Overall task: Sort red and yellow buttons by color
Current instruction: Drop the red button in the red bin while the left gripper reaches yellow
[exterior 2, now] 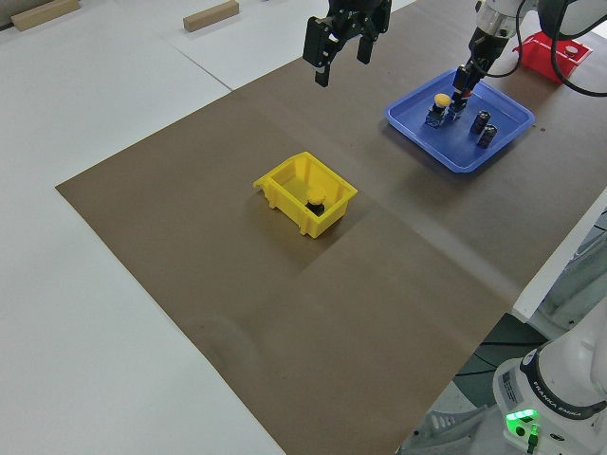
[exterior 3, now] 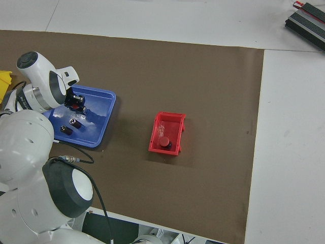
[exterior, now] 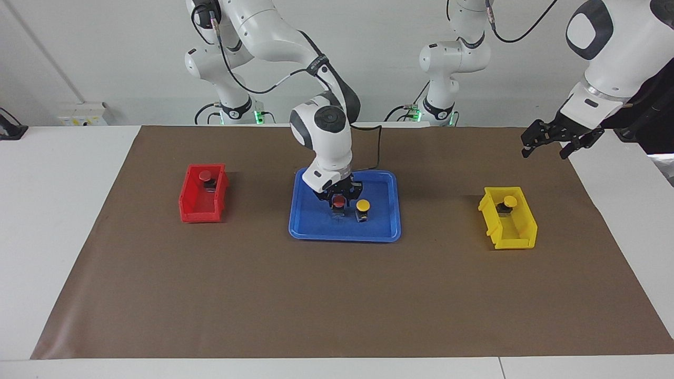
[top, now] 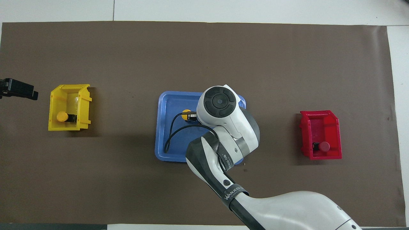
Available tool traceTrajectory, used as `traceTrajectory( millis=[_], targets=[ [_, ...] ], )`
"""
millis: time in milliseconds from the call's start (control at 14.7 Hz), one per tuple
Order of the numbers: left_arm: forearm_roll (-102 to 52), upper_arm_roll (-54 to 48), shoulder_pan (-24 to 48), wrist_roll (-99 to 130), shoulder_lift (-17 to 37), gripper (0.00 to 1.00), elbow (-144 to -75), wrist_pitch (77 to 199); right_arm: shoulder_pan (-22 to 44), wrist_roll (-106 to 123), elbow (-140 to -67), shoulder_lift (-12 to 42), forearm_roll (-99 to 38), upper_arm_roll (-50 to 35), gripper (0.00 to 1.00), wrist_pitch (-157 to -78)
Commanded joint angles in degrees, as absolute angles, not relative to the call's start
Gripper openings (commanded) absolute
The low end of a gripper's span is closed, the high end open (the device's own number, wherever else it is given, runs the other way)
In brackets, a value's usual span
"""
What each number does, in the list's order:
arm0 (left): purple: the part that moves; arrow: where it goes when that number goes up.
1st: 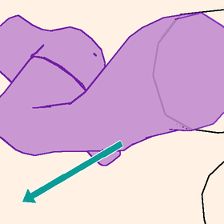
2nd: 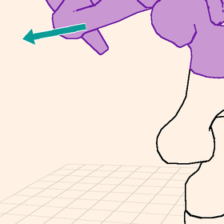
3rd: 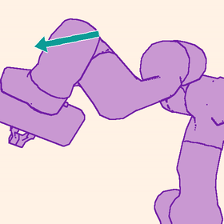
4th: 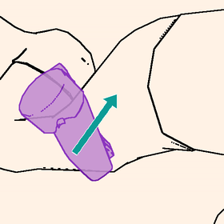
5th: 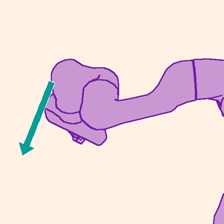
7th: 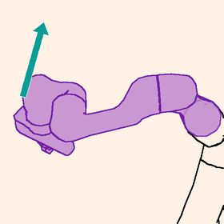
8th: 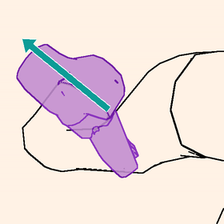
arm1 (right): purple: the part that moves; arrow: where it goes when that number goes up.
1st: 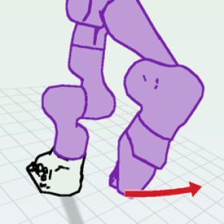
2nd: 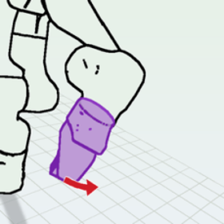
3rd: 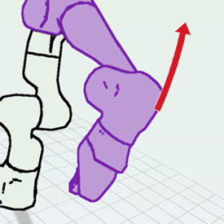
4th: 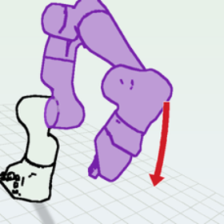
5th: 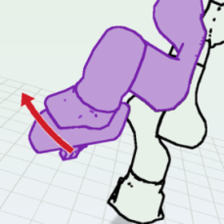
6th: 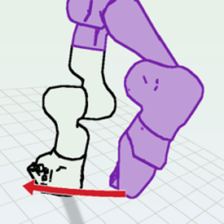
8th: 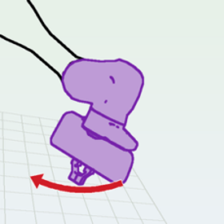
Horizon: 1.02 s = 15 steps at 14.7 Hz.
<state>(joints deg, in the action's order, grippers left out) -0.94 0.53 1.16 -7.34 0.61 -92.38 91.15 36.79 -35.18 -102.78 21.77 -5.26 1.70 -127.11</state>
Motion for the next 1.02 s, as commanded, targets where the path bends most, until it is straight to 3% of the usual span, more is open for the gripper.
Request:
traceTrajectory(
  millis=[0, 136, 340, 477, 613, 817, 953],
  targets=[
    [-0.26, 0.70, 1.23, -7.82, 0.44, 1.00, -92.29, 90.09, 36.39, -35.68, -103.01, 20.65, -5.27, 1.85, 0.27, -126.74],
    [-0.26, 0.70, 1.23, -7.82, 0.44, 1.00, -92.46, 90.26, 36.04, -35.51, -100.21, 20.31, -5.27, 2.28, 0.27, -124.12],
    [-0.35, 0.62, 2.36, -5.81, -1.31, 1.00, -98.58, 96.29, 29.73, -29.48, -100.36, 12.34, -5.27, 2.55, 0.27, -118.06],
    [-0.35, 0.62, 10.59, 6.96, -1.76, 1.00, -105.79, 105.86, 23.94, -20.26, -101.86, 6.97, -5.27, 2.55, 0.27, -110.96],
    [-0.35, 0.53, 18.24, 16.66, 1.65, 1.00, -107.66, 112.38, 17.18, -10.86, -106.23, 1.26, -5.36, 2.55, 0.27, -105.92],
    [-0.70, 0.53, 27.31, 27.23, 8.07, 1.00, -107.23, 120.56, 8.46, 1.92, -114.59, -3.86, -5.27, 2.64, 0.27, -106.78],
    [-2.98, 0.61, 31.45, 29.17, 10.27, 1.00, -106.79, 122.69, 5.72, 3.07, -120.30, -5.79, -4.75, 2.64, 0.27, -112.55]
  ],
)
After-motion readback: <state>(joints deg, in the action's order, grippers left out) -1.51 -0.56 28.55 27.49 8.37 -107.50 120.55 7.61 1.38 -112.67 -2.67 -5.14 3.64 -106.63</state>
